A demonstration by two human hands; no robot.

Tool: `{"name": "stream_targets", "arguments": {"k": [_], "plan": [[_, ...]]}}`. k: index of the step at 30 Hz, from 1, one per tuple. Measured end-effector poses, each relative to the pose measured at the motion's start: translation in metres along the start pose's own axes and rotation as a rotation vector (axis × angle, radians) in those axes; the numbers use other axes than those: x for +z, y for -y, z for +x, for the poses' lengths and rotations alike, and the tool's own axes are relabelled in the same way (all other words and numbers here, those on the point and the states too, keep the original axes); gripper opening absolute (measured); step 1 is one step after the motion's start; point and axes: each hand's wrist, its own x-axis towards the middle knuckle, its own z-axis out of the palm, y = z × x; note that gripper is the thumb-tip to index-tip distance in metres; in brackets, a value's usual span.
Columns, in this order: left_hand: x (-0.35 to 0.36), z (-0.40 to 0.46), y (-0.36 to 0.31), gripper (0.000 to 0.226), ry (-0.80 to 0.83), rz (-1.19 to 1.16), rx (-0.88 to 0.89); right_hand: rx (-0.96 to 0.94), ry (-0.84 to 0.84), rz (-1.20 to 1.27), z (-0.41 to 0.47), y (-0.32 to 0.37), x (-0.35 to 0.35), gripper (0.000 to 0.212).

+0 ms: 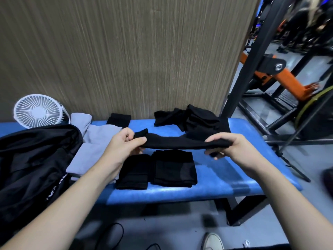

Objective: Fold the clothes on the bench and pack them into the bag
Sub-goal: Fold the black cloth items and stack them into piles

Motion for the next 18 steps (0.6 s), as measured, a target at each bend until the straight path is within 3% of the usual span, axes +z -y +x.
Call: {"name": "stream_targets", "arguments": {"k": [3,6,8,9,11,15,18], "plan": [[0.005,-0.001,-0.003,0.02,-0.012,-0.027,-0.058,-0.046,0.026,-0.004,-0.005,-0.003,-0.011,0.048],[0.007,0.002,-0.003,0.054,-0.008,0.038,-0.048,-0.011,0.064,0.06,-0.011,-0.008,-0.026,0.04],[0.008,0.0,-0.004,0.063,0.07,0.099,-0.034,0.056,0.093,0.129,-0.015,-0.012,-0.034,0.025],[0.01,-0.002,-0.004,0.063,0.124,0.121,-0.028,0.09,0.092,0.163,-0.016,-0.014,-0.037,0.034],[0.015,-0.005,-0.003,0.056,0.207,0.181,-0.035,0.129,0.002,0.192,-0.016,-0.017,-0.04,0.056],[0.022,-0.011,-0.004,0.039,0.298,0.356,-0.019,0.139,-0.255,0.06,-0.012,-0.023,-0.04,0.007],[0.027,-0.011,0.001,0.018,0.323,0.412,0.003,0.146,-0.222,-0.053,-0.012,-0.028,-0.042,0.022]]}}
